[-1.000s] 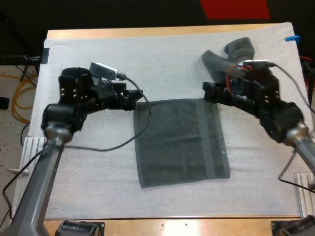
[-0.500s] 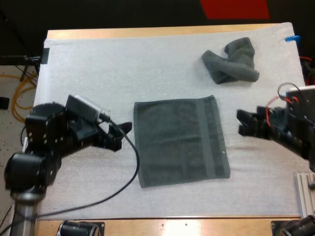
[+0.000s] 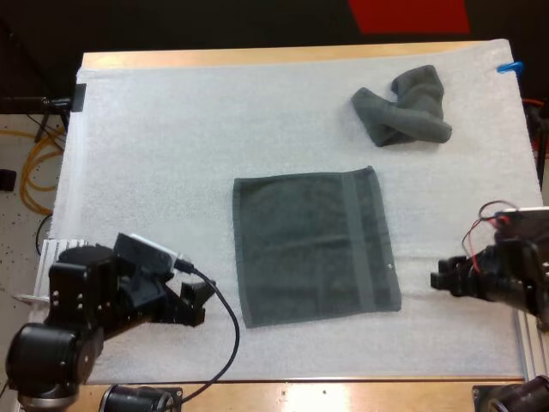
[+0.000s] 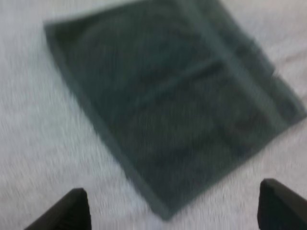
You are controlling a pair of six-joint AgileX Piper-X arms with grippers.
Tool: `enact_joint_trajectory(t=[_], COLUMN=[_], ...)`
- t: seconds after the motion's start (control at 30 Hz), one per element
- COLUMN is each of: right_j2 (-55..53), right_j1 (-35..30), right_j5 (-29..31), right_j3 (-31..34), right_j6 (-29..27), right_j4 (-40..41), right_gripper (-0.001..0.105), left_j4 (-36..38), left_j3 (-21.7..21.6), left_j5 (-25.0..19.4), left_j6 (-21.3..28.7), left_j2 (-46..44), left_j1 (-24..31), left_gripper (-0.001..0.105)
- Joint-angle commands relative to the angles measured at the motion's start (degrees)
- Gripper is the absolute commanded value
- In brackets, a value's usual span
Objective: Pick towel from pile fold and stack
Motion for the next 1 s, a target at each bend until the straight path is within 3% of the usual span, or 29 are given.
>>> enact_joint_trajectory(t=[0.0, 0.3, 0.47, 0.97], right_j2=[-0.1, 1.4, 7.4, 29.8], right_j1=[-0.4, -0.4, -0.4, -0.4], right_j5=[0.3, 0.0, -8.1, -23.2], right_j3=[1.8, 18.8, 24.4, 25.2], right_j6=[-0.1, 2.6, 7.0, 10.2], right_j4=[-0.1, -14.8, -22.4, -39.7], right_gripper=[0.055, 0.055, 0.055, 0.055], left_j4=[0.6, -2.7, -4.7, -6.3], left_j3=[0.9, 12.2, 17.5, 18.6], left_j5=[-0.5, -0.5, -0.3, 0.5], left_j6=[0.0, -0.8, -1.3, -1.3], left_j2=[-0.6, -1.5, -1.5, -1.5], left_j1=[-0.3, -0.3, -0.3, -0.3], left_gripper=[0.069, 0.069, 0.069, 0.069])
